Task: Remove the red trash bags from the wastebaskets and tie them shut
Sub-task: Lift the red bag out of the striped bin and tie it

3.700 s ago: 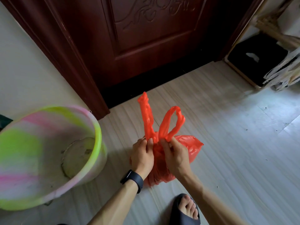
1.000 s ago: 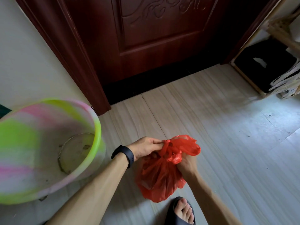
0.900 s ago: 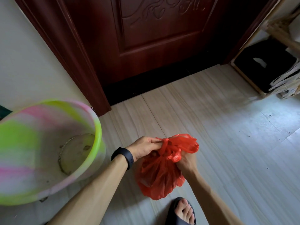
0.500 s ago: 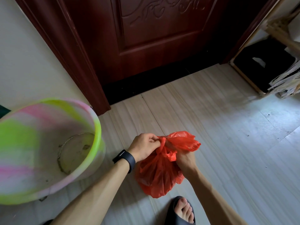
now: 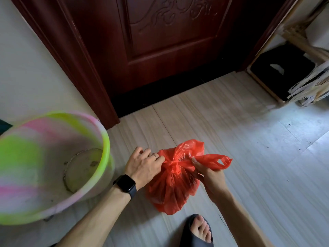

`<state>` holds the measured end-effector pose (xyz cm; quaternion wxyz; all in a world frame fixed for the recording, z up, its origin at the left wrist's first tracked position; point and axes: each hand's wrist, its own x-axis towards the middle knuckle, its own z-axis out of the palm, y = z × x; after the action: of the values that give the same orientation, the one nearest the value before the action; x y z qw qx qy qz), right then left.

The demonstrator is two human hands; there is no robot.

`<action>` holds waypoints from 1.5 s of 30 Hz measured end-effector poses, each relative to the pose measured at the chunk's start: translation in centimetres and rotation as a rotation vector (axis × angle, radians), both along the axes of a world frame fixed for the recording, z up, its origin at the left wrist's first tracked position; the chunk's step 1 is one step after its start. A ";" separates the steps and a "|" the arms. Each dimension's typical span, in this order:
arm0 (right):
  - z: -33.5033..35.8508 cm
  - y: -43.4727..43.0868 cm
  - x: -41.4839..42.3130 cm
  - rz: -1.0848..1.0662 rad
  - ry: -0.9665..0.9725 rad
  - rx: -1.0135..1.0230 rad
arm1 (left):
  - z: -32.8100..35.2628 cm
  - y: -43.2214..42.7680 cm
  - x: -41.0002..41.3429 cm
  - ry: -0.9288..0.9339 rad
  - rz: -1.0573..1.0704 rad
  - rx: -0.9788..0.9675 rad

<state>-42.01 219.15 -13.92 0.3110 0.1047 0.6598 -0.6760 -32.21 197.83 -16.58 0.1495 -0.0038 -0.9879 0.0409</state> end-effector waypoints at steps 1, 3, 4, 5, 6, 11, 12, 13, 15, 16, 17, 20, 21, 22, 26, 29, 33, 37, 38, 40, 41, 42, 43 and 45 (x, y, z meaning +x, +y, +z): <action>0.1 0.3 0.0 -0.013 0.014 0.019 | -0.1 0.0 0.4 0.002 -0.007 -0.006; 0.4 0.6 0.0 -0.050 0.046 0.087 | 0.0 -0.1 1.0 -0.004 0.000 -0.008; 0.4 0.7 0.1 -0.058 0.052 0.124 | 0.1 -0.2 1.3 -0.018 0.011 -0.007; 0.4 0.7 0.2 -0.058 0.054 0.143 | 0.1 -0.2 1.4 -0.031 0.027 -0.004; 0.5 0.6 0.4 -0.051 0.056 0.158 | 0.2 0.0 1.5 -0.043 0.054 0.011; 0.9 -0.3 0.4 -0.028 0.164 0.276 | 1.2 2.7 1.5 -0.080 0.329 0.415; 1.2 -0.6 0.3 -0.023 0.168 0.256 | 1.4 3.3 1.4 -0.042 0.330 0.558; 1.5 -0.9 0.2 -0.017 0.164 0.229 | 1.6 4.0 1.2 0.005 0.302 0.698; 2.5 -1.7 0.0 -0.003 0.151 0.184 | 1.7 5.5 0.6 0.019 0.211 0.841; 2.9 -2.1 0.0 0.002 0.150 0.171 | 1.5 6.2 0.4 -0.010 0.166 0.834; 3.2 -2.5 0.0 0.003 0.161 0.175 | 1.1 6.8 0.3 -0.034 0.132 0.774; 3.5 -3.0 -0.3 -0.007 0.227 0.250 | -0.6 7.9 0.4 -0.077 0.137 0.653; 3.5 -3.1 -0.4 -0.021 0.238 0.264 | -1.0 8.1 0.5 -0.082 0.157 0.661; 3.5 -3.1 -0.6 -0.038 0.242 0.266 | -1.2 8.1 0.7 -0.089 0.166 0.638; 3.1 -3.0 -0.7 -0.090 0.248 0.283 | -2.4 7.7 1.6 -0.022 0.120 0.463; 2.4 -3.4 -0.5 -0.020 0.264 0.326 | -3.8 6.2 1.5 0.010 0.126 0.411; 2.8 -5.1 -2.4 0.061 0.433 0.407 | -5.7 4.1 1.4 -0.004 0.194 0.373; 4.0 -7.0 -5.0 0.024 0.505 0.384 | -6.8 2.6 1.1 -0.070 0.229 0.327; 4.4 -7.5 -5.2 0.027 0.487 0.371 | -6.9 2.3 1.0 -0.110 0.221 0.319; 5.4 -8.4 -5.2 0.054 0.407 0.316 | -7.1 2.1 0.7 -0.203 0.235 0.326; 6.0 -8.6 -5.0 0.086 0.339 0.294 | -6.8 2.1 0.4 -0.262 0.261 0.362; 6.9 -8.8 -4.7 0.129 0.268 0.286 | -5.8 2.1 0.1 -0.359 0.286 0.417; 7.7 -8.8 -4.1 0.180 0.207 0.289 | -4.5 2.2 0.0 -0.478 0.312 0.450; 9.8 -8.4 -2.8 0.276 0.128 0.337 | -1.6 2.2 -0.4 -0.791 0.298 0.476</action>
<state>-44.84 210.79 -4.13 0.3361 0.0209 0.7900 -0.5124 -32.65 199.98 -18.16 -0.2484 0.1569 -0.9406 -0.1700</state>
